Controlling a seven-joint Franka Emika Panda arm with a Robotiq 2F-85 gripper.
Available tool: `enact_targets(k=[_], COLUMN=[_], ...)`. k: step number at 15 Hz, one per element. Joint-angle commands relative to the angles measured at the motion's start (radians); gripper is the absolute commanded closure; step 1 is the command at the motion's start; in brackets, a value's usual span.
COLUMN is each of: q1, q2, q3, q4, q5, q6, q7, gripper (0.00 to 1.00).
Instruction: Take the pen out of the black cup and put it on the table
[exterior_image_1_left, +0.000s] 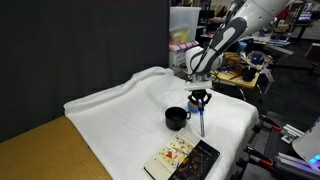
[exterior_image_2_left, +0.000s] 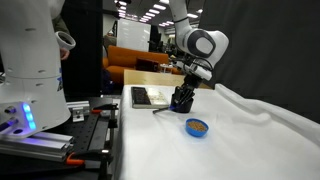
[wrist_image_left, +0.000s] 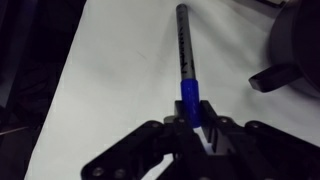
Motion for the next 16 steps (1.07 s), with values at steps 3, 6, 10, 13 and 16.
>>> enact_targets(k=[3,6,10,13,16], q1=[0.0,0.001,0.006,0.007,0.008], q2=[0.035,0.061,0.084,0.096,0.098], q3=[0.001,0.005,0.009,0.008,0.007], q4=[0.04,0.062,0.085,0.099,0.106], q5=[0.008,0.008,0.01,0.008,0.007], q6=[-0.016,-0.027,-0.046,-0.054,-0.057], q7=[-0.004,-0.016,-0.021,-0.02,-0.018], gripper=[0.95,0.95,0.56,0.43,0.21])
